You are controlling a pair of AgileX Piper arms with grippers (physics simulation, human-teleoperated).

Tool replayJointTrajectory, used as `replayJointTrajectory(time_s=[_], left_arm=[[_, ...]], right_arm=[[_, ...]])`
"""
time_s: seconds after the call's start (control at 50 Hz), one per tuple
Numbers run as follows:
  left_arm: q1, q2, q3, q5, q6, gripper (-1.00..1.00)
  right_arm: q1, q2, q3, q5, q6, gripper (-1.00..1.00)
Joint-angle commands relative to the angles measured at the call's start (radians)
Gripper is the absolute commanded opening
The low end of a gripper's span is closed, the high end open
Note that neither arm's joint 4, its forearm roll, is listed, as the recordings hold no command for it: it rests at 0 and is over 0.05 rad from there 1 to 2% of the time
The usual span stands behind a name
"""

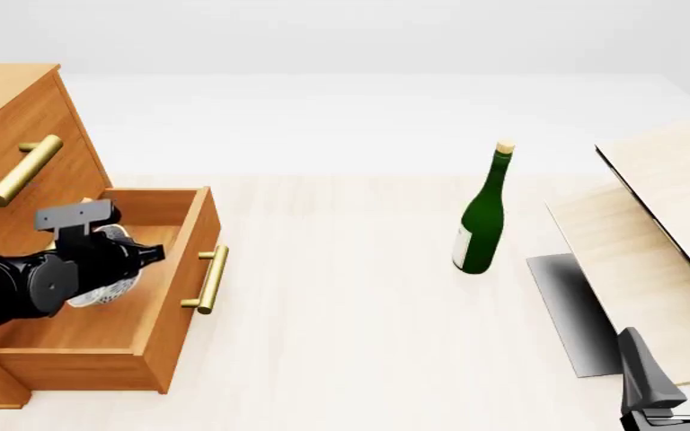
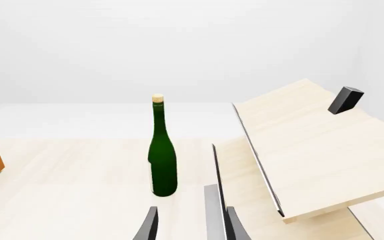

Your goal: Put the bowl in the bottom drawer of the cabinet.

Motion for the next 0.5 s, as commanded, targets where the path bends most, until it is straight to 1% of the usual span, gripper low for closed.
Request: replayJointTrajectory(time_s=[0.02,0.06,0.08,0.12,0.16,0.22,0.28,0.3,0.32,0.34,0.46,0.5], left_arm=[[0.014,0.015,0.006,-0.022,0.021,-1.00],[0.014,0.007,-0.002,-0.006,0.023,-1.00],[0.015,-0.009,-0.017,0.024,0.028,-1.00],[0.018,-0.016,-0.020,0.032,0.032,-1.00],[0.021,0.008,0.006,-0.016,0.035,-1.00],[0.018,0.013,0.009,-0.024,0.030,-1.00],[0.001,0.014,0.009,-0.034,0.007,-1.00],[-0.001,-0.012,-0.013,0.010,0.000,-1.00],[-0.002,-0.016,-0.019,0.017,0.003,-1.00],[-0.004,-0.016,-0.019,0.017,0.001,1.00],[-0.002,-0.023,-0.019,0.016,-0.002,1.00],[0.001,-0.018,-0.003,-0.008,-0.003,1.00]], right_arm=[[0.000,0.000,0.000,0.000,0.000,1.00],[0.000,0.000,0.000,0.000,0.000,1.00],[0.000,0.000,0.000,0.000,0.000,1.00],[0.000,0.000,0.000,0.000,0.000,1.00],[0.000,0.000,0.000,0.000,0.000,1.00],[0.000,0.000,0.000,0.000,0.000,1.00],[0.000,0.000,0.000,0.000,0.000,1.00],[0.000,0.000,0.000,0.000,0.000,1.00],[0.000,0.000,0.000,0.000,0.000,1.00],[0.000,0.000,0.000,0.000,0.000,1.00],[0.000,0.000,0.000,0.000,0.000,1.00],[0.000,0.000,0.000,0.000,0.000,1.00]])
